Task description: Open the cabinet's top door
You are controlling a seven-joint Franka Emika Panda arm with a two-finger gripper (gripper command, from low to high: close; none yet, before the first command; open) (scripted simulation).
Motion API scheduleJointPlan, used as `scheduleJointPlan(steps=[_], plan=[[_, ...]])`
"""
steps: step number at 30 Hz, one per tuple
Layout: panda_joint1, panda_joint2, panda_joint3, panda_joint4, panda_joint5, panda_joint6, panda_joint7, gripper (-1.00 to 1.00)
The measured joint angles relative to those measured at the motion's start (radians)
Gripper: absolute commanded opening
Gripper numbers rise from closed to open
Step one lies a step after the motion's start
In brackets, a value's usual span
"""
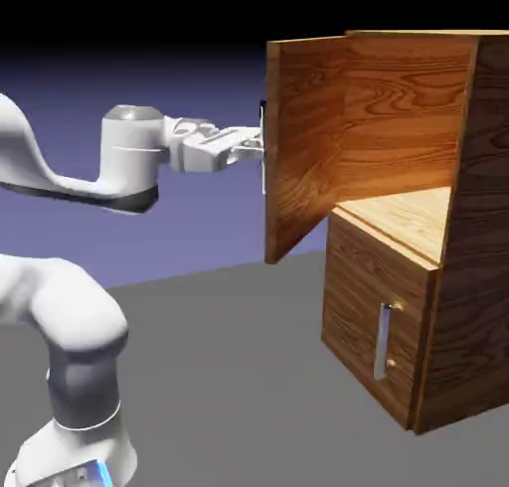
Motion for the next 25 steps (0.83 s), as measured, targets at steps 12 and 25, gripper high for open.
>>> scheduleJointPlan(steps=[12, 25], plan=[[-0.21, 0.318, 0.434, 0.35, 0.297, -0.517, 0.083, -1.0], [-0.613, 0.614, 0.905, 0.707, 0.365, -0.923, 0.201, -1.0]])
